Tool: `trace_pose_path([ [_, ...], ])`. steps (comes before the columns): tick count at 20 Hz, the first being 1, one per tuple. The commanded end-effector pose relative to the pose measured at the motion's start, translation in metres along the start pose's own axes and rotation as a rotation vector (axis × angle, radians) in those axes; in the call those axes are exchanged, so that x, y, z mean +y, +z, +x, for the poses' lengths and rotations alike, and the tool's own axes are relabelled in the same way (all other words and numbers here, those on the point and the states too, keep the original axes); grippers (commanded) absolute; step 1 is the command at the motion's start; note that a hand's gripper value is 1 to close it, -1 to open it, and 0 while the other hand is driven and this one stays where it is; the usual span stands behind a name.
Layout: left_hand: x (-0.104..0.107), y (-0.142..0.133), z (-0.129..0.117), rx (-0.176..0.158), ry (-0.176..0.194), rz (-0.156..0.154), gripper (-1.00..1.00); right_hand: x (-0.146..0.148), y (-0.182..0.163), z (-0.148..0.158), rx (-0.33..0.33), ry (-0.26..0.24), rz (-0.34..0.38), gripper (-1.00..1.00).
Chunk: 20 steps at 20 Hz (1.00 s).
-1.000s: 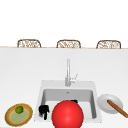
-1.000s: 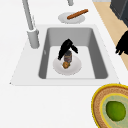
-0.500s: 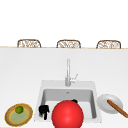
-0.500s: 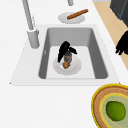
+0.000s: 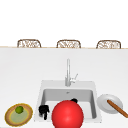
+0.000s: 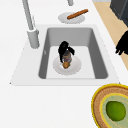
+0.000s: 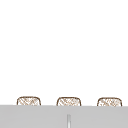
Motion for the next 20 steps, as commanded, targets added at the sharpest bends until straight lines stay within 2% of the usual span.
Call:
trace_pose_path([
  [1, 0.0, 0.0, 0.0, 0.0, 0.0, 0.0, 0.0, 0.005, -0.001, 0.0, 0.003, 0.011, 0.002, 1.0],
  [2, 0.0, 0.0, 0.0, 0.0, 0.0, 0.0, 0.0, 0.006, -0.001, 0.002, 0.008, 0.019, -0.003, 1.0],
  [5, 0.0, 0.0, 0.0, 0.0, 0.0, 0.0, 0.0, 0.009, 0.007, 0.002, 0.024, 0.014, -0.093, 1.0],
  [9, 0.0, 0.0, 0.0, 0.0, 0.0, 0.0, 0.0, -0.003, 0.028, -0.004, 0.028, 0.001, -0.077, 1.0],
  [13, 0.0, 0.0, 0.0, 0.0, 0.0, 0.0, 0.0, -0.003, 0.057, -0.008, 0.049, -0.028, -0.114, 1.0],
  [15, 0.0, 0.0, 0.0, 0.0, 0.0, 0.0, 0.0, -0.013, 0.063, -0.008, 0.08, -0.05, -0.121, 1.0],
  [20, 0.0, 0.0, 0.0, 0.0, 0.0, 0.0, 0.0, -0.02, 0.083, -0.01, 0.147, -0.047, -0.117, 1.0],
])
